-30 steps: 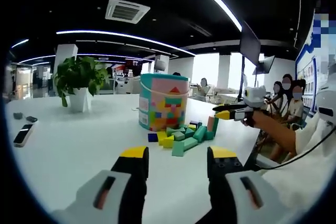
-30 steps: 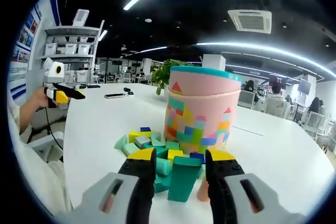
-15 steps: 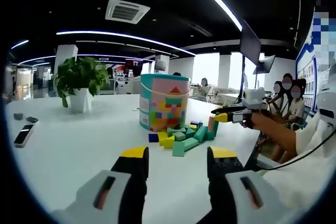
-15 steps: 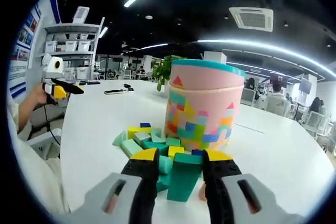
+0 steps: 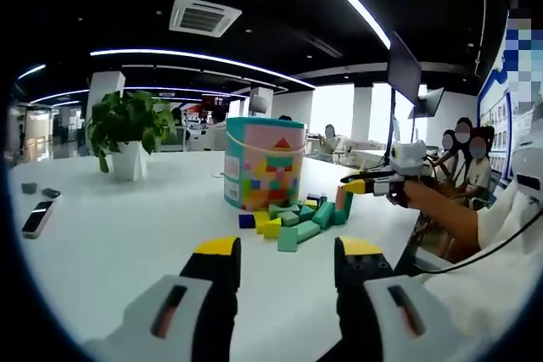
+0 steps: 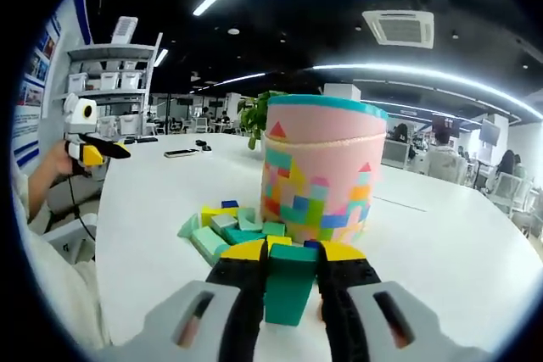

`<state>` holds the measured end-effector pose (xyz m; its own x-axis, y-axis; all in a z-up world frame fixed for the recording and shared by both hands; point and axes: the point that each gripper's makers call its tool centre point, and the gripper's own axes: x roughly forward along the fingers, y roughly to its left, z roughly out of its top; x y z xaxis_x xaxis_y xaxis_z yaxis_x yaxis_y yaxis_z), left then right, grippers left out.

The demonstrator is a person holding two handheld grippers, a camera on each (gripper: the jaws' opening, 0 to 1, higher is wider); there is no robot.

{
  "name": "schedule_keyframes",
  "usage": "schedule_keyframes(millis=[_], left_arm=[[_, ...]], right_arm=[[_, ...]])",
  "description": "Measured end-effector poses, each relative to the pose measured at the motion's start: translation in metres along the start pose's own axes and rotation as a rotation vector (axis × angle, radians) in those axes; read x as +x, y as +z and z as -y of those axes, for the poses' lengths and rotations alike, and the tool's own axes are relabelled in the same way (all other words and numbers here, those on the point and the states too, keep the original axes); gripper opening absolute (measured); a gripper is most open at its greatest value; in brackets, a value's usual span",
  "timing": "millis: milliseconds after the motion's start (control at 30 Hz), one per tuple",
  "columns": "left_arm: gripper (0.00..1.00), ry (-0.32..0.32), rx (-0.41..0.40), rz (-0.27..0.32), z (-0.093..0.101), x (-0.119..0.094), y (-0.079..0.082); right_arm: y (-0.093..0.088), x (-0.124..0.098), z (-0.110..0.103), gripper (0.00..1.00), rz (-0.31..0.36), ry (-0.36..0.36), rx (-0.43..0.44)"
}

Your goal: Arrange the toys in the designated storage area by placing each visible toy with the group until no toy remains scattered across the table.

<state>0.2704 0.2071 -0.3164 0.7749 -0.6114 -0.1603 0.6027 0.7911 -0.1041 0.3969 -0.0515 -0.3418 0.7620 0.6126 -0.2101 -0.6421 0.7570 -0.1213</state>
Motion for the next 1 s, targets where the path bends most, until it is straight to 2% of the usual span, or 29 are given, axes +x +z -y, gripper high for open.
schedule_keyframes(millis=[500, 733, 1000], left_arm=[[0.45, 0.008, -0.008, -0.003, -0.004, 0.0, -0.003], [0.45, 0.007, 0.0, 0.001, -0.002, 0.0, 0.001], [0.45, 0.005, 0.001, 0.006, -0.002, -0.002, 0.002]], right_arm=[[-0.004, 0.0, 0.001, 0.23, -0.01, -0.001, 0.001], [-0.002, 0.001, 0.0, 0.21, -0.016, -0.01, -0.002], [0.02, -0.005, -0.005, 0.21, 0.011, 0.022, 0.016]])
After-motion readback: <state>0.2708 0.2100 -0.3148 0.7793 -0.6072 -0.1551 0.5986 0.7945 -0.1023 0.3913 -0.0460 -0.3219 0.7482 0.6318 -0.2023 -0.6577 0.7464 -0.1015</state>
